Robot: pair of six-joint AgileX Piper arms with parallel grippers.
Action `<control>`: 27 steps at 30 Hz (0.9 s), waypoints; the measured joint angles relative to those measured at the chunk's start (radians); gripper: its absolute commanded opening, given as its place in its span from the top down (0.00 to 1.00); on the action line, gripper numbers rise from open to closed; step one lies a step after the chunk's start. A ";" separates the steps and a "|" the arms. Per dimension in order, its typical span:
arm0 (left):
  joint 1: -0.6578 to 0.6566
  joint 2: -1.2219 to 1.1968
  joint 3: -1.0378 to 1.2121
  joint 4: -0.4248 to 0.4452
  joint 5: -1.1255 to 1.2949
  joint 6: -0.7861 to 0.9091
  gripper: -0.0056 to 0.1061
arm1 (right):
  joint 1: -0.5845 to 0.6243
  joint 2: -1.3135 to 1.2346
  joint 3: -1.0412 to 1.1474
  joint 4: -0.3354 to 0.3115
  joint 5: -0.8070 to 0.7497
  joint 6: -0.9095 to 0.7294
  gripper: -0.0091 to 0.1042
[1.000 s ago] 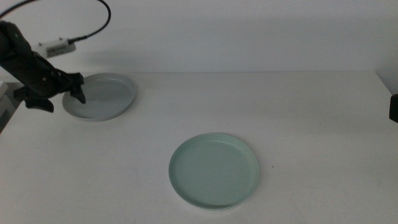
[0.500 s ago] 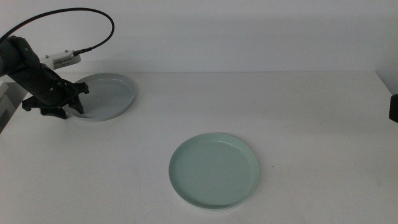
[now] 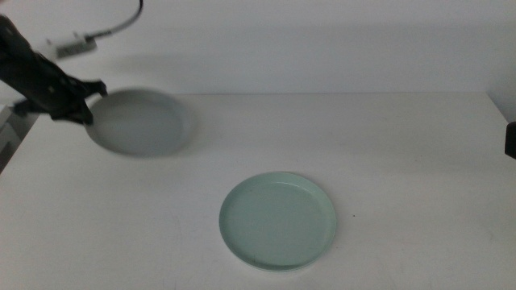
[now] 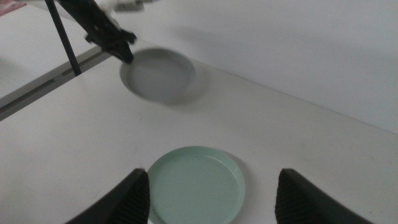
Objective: Stack the three bowls on top of each other.
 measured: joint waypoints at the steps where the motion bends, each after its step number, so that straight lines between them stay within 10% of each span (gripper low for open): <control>1: 0.000 -0.040 0.019 -0.003 0.000 0.002 0.99 | 0.000 0.000 0.000 0.000 0.000 0.000 0.44; 27: -0.513 -0.591 0.626 -0.087 -0.121 -0.015 0.99 | 0.000 0.000 0.000 0.000 0.000 0.000 0.44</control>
